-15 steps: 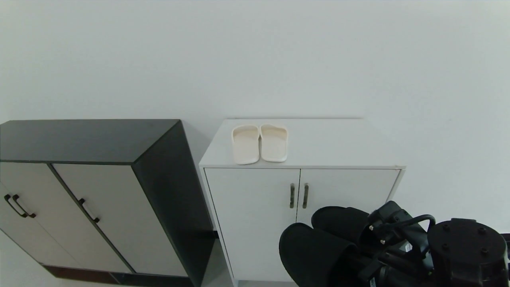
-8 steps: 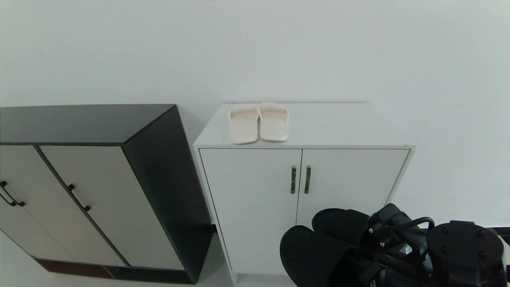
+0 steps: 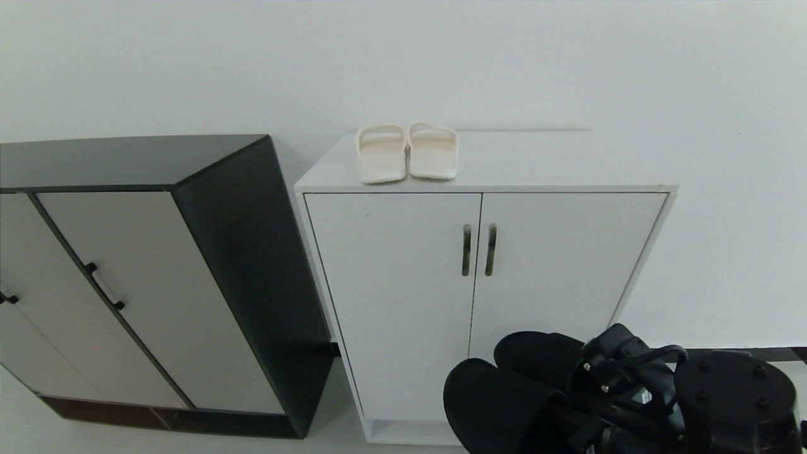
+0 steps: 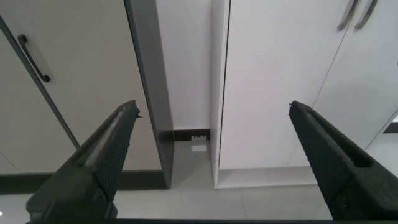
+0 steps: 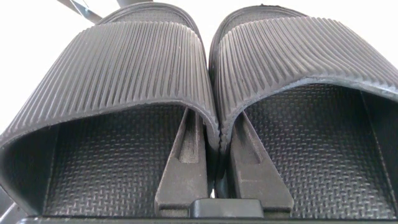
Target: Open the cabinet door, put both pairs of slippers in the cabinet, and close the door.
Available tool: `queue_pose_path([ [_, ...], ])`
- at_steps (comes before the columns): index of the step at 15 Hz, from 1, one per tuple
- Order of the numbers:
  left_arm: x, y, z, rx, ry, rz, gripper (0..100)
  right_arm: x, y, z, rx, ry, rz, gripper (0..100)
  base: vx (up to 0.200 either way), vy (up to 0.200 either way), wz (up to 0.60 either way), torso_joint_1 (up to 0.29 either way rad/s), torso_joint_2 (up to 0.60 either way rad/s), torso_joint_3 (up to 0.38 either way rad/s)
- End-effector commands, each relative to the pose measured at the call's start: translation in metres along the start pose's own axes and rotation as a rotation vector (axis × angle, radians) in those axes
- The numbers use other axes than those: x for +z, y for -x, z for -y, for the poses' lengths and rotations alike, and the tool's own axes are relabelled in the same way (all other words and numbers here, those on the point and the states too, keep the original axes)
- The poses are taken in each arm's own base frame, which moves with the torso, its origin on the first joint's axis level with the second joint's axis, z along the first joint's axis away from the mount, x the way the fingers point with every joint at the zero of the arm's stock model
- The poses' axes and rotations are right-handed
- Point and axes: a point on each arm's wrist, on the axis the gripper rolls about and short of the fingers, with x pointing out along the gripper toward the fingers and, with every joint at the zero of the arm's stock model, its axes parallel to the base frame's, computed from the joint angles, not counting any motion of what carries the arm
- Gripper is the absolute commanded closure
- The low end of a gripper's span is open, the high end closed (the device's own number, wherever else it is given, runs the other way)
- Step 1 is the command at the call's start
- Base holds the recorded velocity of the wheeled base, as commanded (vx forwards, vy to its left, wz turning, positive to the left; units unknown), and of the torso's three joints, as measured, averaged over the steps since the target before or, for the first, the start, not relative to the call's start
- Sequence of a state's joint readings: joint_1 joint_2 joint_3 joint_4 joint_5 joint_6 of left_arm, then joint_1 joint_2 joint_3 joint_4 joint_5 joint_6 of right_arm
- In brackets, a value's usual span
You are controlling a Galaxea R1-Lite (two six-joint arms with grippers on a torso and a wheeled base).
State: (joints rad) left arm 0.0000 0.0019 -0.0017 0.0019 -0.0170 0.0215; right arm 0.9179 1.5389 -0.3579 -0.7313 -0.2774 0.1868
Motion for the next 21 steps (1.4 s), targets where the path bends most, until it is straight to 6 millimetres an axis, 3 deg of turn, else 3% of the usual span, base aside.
queue_pose_path([
  [1,0.000,0.000,0.000,0.000,0.000,-0.001,0,-0.001,0.000,0.000,0.000,0.002,-0.005,100,0.000,0.000,0.00,-0.159,0.47,0.325],
  [5,0.008,-0.006,0.000,-0.010,-0.005,-0.056,0,-0.003,0.001,0.000,0.002,0.003,-0.007,100,0.000,0.000,0.00,-0.138,0.47,0.330],
  [6,0.041,-0.012,0.000,-0.053,0.069,-0.038,0,-0.003,0.000,0.000,0.002,0.001,0.000,100,0.000,0.000,0.00,-0.119,0.46,0.349],
  [7,0.055,-0.020,0.000,-0.097,0.099,-0.048,0,-0.005,-0.001,0.000,0.001,0.002,-0.006,100,0.000,0.000,0.00,-0.095,0.46,0.359],
  [8,0.063,-0.030,0.001,-0.154,0.098,-0.078,0,-0.005,-0.001,0.000,0.002,0.003,-0.006,100,0.000,0.000,0.00,-0.090,0.45,0.369],
  [12,0.082,-0.100,0.006,-0.376,0.121,-0.162,0,-0.005,-0.003,-0.001,-0.003,0.001,0.000,100,0.000,0.000,0.00,-0.055,0.44,0.381],
  [14,0.087,-0.133,0.020,-0.514,0.123,-0.186,0,-0.005,-0.004,-0.001,-0.003,0.003,-0.003,100,0.000,0.000,0.00,-0.017,0.33,0.332],
  [18,0.101,-0.179,0.060,-0.709,0.134,-0.164,0,-0.007,-0.007,-0.001,-0.002,0.011,-0.006,100,0.000,0.000,0.00,0.002,0.07,0.059],
  [21,0.131,-0.206,0.091,-0.796,0.203,-0.122,0,-0.007,-0.008,-0.002,-0.001,0.013,-0.007,100,0.000,0.000,0.00,0.000,0.00,0.000],
])
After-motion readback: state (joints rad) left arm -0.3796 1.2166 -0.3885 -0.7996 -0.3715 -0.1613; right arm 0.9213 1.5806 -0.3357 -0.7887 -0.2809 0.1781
